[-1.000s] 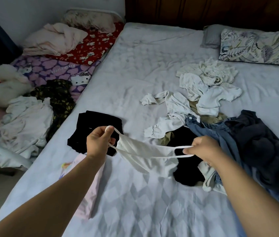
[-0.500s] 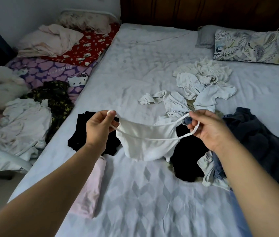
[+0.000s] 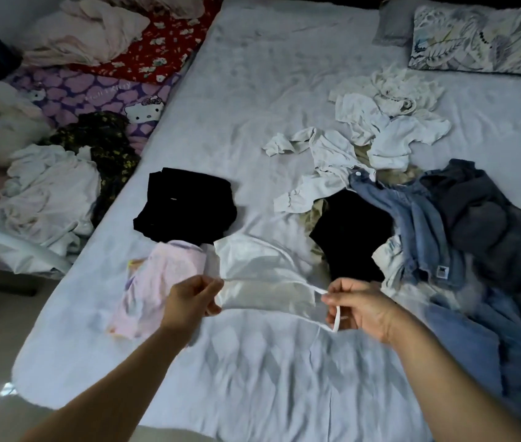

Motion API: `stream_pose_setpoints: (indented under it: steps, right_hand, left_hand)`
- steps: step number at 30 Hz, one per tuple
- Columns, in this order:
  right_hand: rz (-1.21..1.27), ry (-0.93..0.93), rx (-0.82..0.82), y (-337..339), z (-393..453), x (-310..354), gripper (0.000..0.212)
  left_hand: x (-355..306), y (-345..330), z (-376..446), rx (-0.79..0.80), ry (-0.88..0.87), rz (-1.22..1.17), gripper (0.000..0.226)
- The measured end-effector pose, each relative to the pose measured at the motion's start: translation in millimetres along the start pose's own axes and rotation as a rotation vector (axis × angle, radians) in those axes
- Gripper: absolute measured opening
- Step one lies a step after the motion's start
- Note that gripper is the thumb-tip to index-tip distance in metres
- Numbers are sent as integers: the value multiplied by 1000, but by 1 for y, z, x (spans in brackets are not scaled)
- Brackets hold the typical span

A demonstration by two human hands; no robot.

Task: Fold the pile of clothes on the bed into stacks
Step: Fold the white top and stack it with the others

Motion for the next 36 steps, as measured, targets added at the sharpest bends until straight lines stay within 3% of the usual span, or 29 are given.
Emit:
stream_pose_setpoints:
  steps: [5, 11, 17, 20, 21, 27, 30, 36]
  right_hand:
    - [-212, -200, 103, -5, -13, -83, 12]
    - [-342, -273, 163, -10, -19, -102, 11]
    - [-296, 0, -245, -28, 28, -99, 19]
    - [-278, 97, -370, -34, 58, -93, 17]
    - [-272, 114, -400, -36, 68, -89, 17]
    - [-146, 264, -530, -44, 119, -52, 12]
    - [-75, 293, -575, -44, 134, -49, 10]
    - [-462, 146, -544, -51, 141, -105, 28]
  left_hand:
    - [68, 19, -37, 53, 116, 265, 18]
    - [92, 26, -51, 142, 171, 495, 21]
    - [87, 10, -17, 106, 27, 629, 22]
    - [82, -8, 10, 68, 6, 581, 5]
    - [80, -14, 20, 54, -3, 573, 11]
    - [59, -41, 79, -18, -121, 498, 19]
    - [52, -49, 93, 22, -154, 442, 31]
    - [105, -49, 78, 87, -104, 648, 37]
Point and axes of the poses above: each hand's wrist, its own z-axis towards the middle knuckle, its own y-axis out of the back of the hand, x = y × z, the point moved 1 cm from there along z, towards the middle knuckle, and after that the axes turned 15 degrees about -x, right-handed, at the moved point
